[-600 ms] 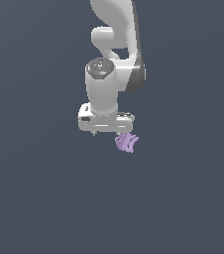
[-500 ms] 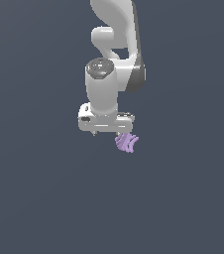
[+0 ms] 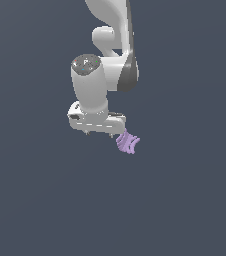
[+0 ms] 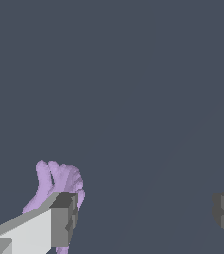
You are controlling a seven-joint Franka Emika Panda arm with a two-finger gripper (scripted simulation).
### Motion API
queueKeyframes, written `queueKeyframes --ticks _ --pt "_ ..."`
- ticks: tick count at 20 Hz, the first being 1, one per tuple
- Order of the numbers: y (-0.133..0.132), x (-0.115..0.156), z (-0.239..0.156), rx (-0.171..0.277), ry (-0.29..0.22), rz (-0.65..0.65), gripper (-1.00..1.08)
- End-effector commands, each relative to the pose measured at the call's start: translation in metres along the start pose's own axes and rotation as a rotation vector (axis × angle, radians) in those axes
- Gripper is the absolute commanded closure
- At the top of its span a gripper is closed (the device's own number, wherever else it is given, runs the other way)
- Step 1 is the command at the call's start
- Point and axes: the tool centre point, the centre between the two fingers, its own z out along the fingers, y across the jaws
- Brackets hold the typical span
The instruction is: Pick up the object and move it to a goal position.
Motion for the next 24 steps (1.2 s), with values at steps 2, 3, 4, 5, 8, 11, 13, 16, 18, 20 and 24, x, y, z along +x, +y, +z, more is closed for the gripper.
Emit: queueKeyframes --ticks 2,3,4,5,8,11,13,16,18,20,24 --pt "0.000 0.000 0.000 0.001 0.000 0.001 -0.92" --pt "-0.002 -0.001 0.001 0.000 0.000 0.001 -0.92" --pt "-0.003 -0.001 0.002 0.000 0.000 0.003 -0.92" --pt "-0.004 -0.002 0.003 -0.001 -0.001 0.006 -0.92" --pt "-0.009 -0.004 0.008 -0.002 0.000 0.021 -0.92" --pt "-0.017 -0.008 0.015 -0.004 0.000 0.040 -0.92" --pt "-0.024 -0.012 0.021 -0.006 0.000 0.057 -0.92" --pt "-0.036 -0.019 0.032 -0.009 0.000 0.086 -0.92" --pt "-0.045 -0.024 0.040 -0.012 0.001 0.110 -0.92" --pt "-0.056 -0.031 0.049 -0.015 0.001 0.136 -0.92" --pt "-0.076 -0.047 0.068 -0.020 0.003 0.190 -0.92"
